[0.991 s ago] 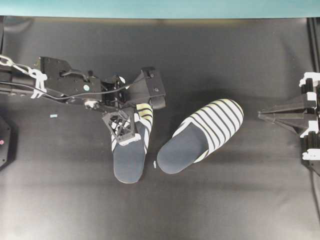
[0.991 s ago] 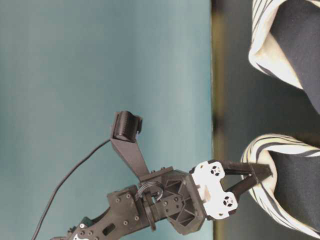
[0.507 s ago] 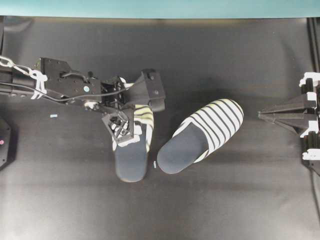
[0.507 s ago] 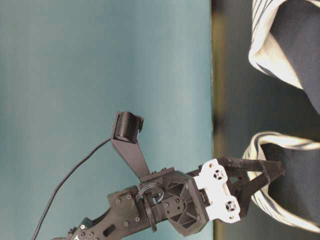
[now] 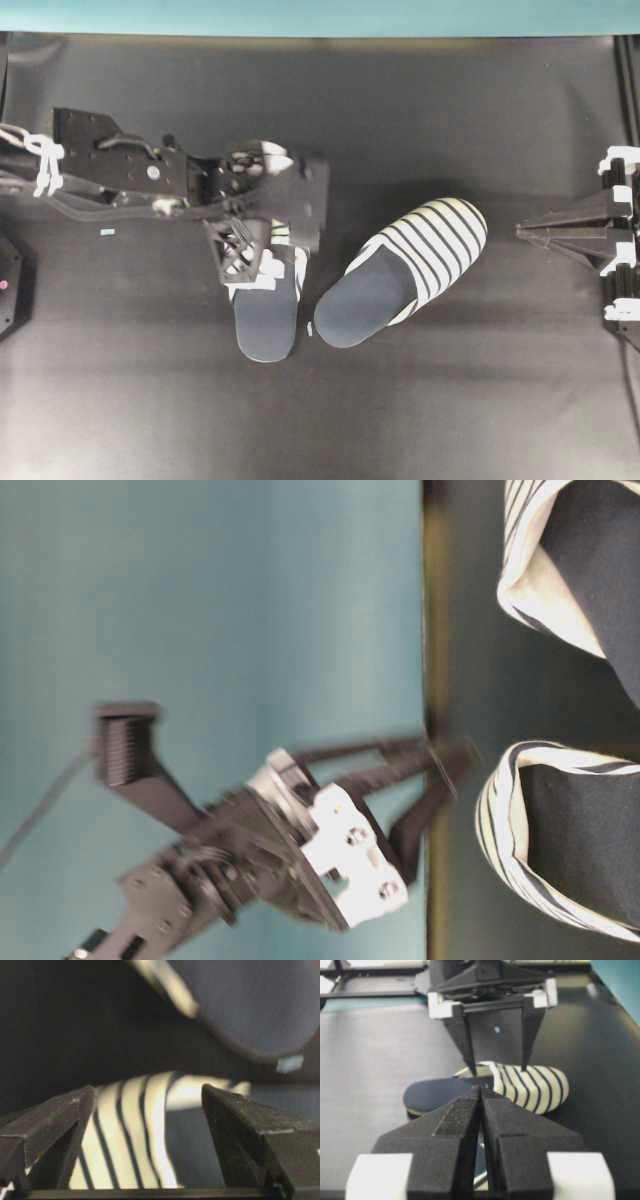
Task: Arrange the slippers with the left arm.
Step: 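Release the left slipper and move the left gripper over the right slipper, then grasp the right slipper's upper with the left gripper and rotate it straight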
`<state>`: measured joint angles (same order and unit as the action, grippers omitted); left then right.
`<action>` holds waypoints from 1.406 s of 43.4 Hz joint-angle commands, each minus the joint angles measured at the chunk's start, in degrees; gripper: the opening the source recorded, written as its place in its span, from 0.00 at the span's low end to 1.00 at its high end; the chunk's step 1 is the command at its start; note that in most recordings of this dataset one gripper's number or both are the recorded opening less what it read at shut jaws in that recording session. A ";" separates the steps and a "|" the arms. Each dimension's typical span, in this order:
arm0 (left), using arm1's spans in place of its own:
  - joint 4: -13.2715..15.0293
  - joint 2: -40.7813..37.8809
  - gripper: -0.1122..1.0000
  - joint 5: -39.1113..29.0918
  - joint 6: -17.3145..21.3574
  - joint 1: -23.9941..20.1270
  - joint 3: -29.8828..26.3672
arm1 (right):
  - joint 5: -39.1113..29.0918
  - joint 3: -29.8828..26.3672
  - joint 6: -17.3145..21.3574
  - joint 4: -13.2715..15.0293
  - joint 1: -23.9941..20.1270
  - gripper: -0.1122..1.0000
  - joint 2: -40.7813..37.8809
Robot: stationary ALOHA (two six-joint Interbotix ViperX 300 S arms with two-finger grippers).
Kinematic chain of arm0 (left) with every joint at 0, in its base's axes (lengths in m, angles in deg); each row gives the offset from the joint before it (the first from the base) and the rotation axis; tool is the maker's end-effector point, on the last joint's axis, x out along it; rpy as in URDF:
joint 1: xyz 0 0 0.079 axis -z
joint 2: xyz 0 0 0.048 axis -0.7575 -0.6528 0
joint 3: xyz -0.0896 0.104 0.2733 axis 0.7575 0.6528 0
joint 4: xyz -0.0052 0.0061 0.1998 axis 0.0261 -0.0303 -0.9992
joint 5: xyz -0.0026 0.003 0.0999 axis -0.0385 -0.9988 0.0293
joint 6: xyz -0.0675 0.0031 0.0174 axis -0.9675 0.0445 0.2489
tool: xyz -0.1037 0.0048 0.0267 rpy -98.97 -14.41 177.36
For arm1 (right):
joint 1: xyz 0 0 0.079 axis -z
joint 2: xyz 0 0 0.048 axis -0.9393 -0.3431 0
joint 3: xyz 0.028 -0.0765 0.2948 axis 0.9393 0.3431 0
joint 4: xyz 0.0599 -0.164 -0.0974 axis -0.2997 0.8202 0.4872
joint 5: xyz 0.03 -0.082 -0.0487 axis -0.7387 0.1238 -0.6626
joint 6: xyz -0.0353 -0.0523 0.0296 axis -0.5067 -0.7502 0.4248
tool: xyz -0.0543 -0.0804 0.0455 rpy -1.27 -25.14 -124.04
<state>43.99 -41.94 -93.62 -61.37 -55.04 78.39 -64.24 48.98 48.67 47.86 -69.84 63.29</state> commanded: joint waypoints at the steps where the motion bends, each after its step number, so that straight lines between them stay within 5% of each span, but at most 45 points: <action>1: -0.18 -0.88 0.85 5.01 5.98 0.70 -3.34 | 0.88 -0.26 0.00 -0.18 0.18 0.10 -0.18; 16: -0.18 -15.91 0.85 4.39 19.42 2.37 -18.28 | 0.88 -0.09 0.00 -0.18 0.18 0.10 -0.18; 26: -0.18 -22.94 0.84 -0.97 29.97 2.29 -23.47 | 0.97 0.35 0.09 -0.18 0.18 0.10 -0.09; 39: -0.18 -24.52 0.76 -0.97 29.88 2.20 -25.66 | 1.32 0.70 0.00 -0.18 0.09 0.10 -0.18; 43: -0.18 -24.52 0.63 -0.97 29.88 2.37 -25.84 | 1.41 0.88 0.09 -0.18 0.18 0.10 -0.09; 52: -0.18 -24.08 0.18 -1.76 29.36 2.55 -26.02 | 1.76 1.05 0.09 -0.18 0.18 0.10 -0.09; 56: -0.09 -23.38 0.11 -2.99 26.63 2.55 -26.81 | 1.76 1.14 0.09 -0.18 0.18 0.10 -0.09; 61: -0.18 -22.15 0.11 -6.33 17.75 2.55 -29.09 | 1.76 1.23 0.00 -0.18 0.09 0.10 -0.09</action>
<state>43.90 -66.46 -98.10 -38.25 -52.67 51.84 -63.01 50.47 48.67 47.77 -69.93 63.37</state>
